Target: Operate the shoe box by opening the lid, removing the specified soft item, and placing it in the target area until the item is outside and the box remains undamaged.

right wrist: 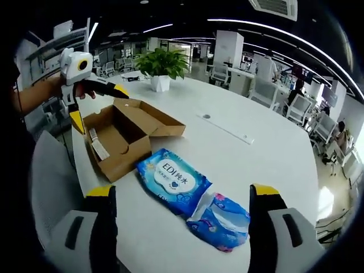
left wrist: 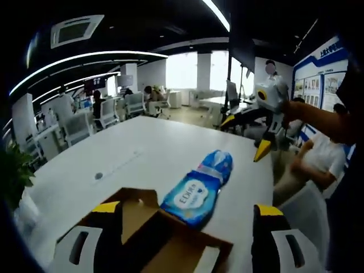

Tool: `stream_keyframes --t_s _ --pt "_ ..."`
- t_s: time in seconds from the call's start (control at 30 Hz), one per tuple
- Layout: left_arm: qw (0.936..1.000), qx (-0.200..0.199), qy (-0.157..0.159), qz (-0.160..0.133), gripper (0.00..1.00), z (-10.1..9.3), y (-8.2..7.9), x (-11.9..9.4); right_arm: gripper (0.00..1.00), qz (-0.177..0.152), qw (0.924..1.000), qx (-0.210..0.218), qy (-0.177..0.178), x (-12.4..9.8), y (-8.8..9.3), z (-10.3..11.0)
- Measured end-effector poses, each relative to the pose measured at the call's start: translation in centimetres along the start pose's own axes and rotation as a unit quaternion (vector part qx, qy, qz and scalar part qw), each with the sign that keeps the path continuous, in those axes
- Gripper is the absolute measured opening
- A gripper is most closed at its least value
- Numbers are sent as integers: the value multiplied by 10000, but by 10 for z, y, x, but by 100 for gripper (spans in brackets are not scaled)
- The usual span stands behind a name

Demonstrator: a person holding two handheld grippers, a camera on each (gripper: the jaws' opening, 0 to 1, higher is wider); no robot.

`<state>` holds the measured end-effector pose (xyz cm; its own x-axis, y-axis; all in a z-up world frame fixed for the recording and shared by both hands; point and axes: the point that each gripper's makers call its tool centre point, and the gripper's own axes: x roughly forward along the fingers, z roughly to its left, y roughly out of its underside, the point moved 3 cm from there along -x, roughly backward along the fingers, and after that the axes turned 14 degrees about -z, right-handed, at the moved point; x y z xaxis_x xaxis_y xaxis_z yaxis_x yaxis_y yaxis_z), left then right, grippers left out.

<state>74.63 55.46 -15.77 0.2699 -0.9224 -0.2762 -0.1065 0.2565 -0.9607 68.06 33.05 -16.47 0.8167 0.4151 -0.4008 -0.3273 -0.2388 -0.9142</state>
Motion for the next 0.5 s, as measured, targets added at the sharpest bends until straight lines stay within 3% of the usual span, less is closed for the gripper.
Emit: stream_keyframes --t_s 0.5 --pt "9993 -20 -367 -43 100 7 5 -40 91 52 9986 -110 -508 13 -7 34"
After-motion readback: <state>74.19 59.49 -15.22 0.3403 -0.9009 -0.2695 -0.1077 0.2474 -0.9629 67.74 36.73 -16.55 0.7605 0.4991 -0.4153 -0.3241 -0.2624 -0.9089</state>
